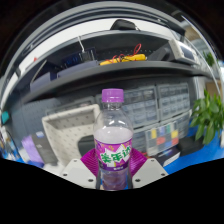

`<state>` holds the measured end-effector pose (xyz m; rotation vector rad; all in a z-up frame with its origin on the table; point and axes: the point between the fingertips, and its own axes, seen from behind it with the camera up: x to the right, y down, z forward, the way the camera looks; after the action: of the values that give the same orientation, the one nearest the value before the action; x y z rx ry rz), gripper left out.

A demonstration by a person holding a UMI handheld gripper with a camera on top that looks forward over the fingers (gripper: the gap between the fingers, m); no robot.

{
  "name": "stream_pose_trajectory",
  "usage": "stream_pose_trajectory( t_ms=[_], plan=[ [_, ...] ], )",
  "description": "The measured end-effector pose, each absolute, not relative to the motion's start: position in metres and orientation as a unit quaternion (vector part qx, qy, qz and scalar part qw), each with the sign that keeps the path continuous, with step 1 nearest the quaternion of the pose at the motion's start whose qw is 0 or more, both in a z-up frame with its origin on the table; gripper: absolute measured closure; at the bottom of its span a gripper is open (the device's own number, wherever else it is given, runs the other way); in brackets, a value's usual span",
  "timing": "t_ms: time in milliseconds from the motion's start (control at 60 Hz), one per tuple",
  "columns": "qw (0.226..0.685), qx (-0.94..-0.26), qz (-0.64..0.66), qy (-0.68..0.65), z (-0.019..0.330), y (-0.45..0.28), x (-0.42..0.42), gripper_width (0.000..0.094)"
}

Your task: Pour water

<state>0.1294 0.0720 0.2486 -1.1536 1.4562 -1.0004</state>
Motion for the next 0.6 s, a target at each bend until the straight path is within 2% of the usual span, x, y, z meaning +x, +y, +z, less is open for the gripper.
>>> stream_pose_trajectory(
  t_ms=[83, 283, 483, 600],
  plan=[
    [0.456, -0.498, -0.439, 0.592, 0.223, 0.039, 0.134, 0.0572],
    [0.426, -0.526, -0.44, 0.59, 0.161, -0.001, 0.147, 0.0572],
    [0.404, -0.555, -0.432, 0.585, 0.098, -0.008, 0.157, 0.056],
    [0.421, -0.54, -0.446, 0.577, 0.104, -0.007, 0.155, 0.0556]
  ],
)
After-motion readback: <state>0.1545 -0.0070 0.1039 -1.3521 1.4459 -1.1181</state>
